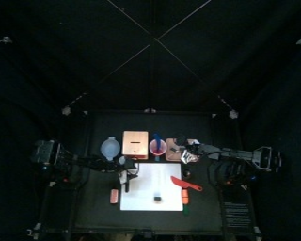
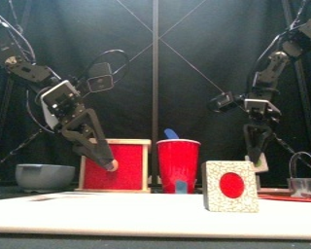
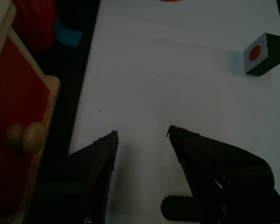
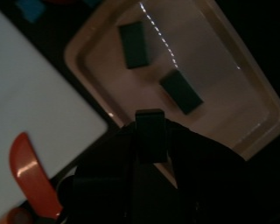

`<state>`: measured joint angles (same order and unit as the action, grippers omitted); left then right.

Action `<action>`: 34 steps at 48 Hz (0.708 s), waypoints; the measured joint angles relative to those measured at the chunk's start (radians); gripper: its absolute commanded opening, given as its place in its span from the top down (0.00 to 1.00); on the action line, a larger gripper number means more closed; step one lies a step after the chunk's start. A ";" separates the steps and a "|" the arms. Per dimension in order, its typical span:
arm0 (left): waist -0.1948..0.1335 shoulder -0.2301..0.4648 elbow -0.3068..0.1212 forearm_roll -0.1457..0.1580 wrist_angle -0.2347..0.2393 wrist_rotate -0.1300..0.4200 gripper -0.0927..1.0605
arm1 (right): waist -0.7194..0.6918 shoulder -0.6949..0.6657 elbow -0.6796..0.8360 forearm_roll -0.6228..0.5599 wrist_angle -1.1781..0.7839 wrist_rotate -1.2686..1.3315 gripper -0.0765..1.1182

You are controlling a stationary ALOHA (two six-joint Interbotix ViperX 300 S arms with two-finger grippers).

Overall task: Place sushi on board then cut the sushi with the knife then place the pieces on the plate
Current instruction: Place the 4 sushi pieces on the plate

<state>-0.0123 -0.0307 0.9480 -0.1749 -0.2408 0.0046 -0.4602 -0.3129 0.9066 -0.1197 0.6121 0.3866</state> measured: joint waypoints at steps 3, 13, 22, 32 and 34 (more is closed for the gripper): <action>0.003 0.000 0.000 0.000 0.005 0.000 0.17 | -0.015 -0.002 0.009 0.000 0.002 -0.006 0.46; 0.014 -0.002 0.000 0.008 0.008 0.002 0.17 | -0.046 0.000 0.028 -0.005 -0.021 -0.002 0.41; 0.015 0.000 0.000 0.009 0.008 0.002 0.17 | -0.064 0.023 0.046 0.000 -0.031 -0.002 0.31; 0.020 0.000 0.000 0.011 0.008 0.002 0.17 | -0.072 0.029 0.052 0.002 -0.031 -0.003 0.27; 0.020 -0.002 0.000 0.011 0.008 0.002 0.17 | -0.071 0.026 0.052 0.002 -0.029 -0.002 0.27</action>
<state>0.0077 -0.0322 0.9480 -0.1641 -0.2332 0.0061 -0.5308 -0.2869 0.9587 -0.1181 0.5829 0.3850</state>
